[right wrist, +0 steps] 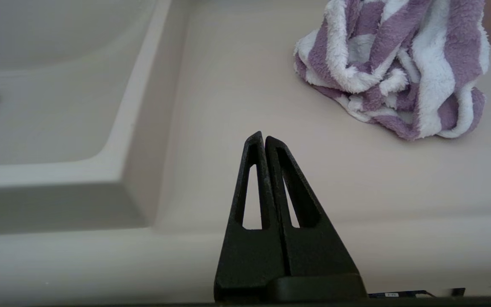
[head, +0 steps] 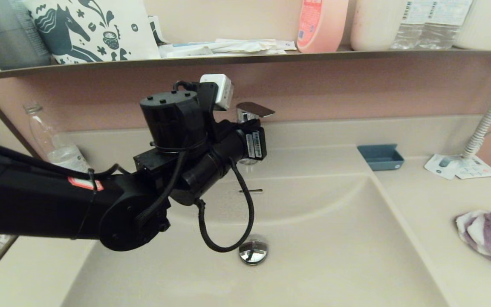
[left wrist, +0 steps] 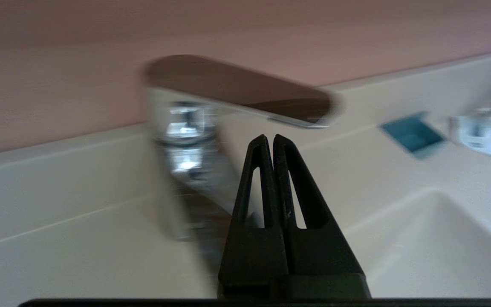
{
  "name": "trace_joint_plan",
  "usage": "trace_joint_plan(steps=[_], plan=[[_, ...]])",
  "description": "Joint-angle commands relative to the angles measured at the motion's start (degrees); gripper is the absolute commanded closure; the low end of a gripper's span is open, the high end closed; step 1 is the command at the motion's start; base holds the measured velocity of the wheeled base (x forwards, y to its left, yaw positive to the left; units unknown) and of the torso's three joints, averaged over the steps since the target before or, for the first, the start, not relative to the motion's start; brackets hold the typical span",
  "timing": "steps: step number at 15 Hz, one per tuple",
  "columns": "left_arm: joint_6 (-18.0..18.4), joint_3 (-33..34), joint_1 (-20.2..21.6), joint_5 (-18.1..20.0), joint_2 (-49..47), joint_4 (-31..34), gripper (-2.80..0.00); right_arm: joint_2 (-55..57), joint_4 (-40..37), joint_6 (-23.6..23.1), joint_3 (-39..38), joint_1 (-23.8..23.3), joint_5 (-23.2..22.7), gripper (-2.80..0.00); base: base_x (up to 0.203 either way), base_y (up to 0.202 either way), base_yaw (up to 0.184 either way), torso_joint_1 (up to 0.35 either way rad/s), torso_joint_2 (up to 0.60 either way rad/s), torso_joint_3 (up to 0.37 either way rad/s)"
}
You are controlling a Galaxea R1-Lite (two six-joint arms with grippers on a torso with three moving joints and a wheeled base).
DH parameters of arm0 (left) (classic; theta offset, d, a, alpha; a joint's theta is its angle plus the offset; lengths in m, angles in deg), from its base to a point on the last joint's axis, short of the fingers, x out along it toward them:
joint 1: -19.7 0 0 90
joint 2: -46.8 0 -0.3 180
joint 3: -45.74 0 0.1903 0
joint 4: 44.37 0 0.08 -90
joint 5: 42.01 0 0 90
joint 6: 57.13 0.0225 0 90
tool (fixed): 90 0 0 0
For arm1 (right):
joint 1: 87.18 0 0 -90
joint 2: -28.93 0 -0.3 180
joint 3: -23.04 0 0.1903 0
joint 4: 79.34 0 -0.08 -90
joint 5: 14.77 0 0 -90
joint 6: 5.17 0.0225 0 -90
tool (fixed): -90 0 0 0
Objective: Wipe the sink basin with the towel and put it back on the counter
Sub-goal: Turn on the faucet
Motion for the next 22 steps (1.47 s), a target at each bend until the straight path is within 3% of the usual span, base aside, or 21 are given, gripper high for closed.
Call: trace_joint_plan(steps=[1, 6, 15, 22], plan=[[-0.2, -1.1, -2.1, 0.0, -0.2, -0.4, 0.00, 0.0, 0.0, 0.0, 0.0, 0.0, 0.0, 0.00, 0.000, 0.000, 0.000, 0.000, 0.00, 0.000], [-2.5, -2.8, -5.5, 0.0, -2.0, -0.4, 0.00, 0.0, 0.0, 0.0, 0.0, 0.0, 0.0, 0.00, 0.000, 0.000, 0.000, 0.000, 0.00, 0.000], [-2.1, -8.3, -4.4, 0.1, -7.8, -1.1, 0.00, 0.0, 0.0, 0.0, 0.0, 0.0, 0.0, 0.00, 0.000, 0.000, 0.000, 0.000, 0.00, 0.000], [-0.6, -8.1, -4.1, -0.3, -6.5, -1.0, 0.00, 0.0, 0.0, 0.0, 0.0, 0.0, 0.0, 0.00, 0.000, 0.000, 0.000, 0.000, 0.00, 0.000]])
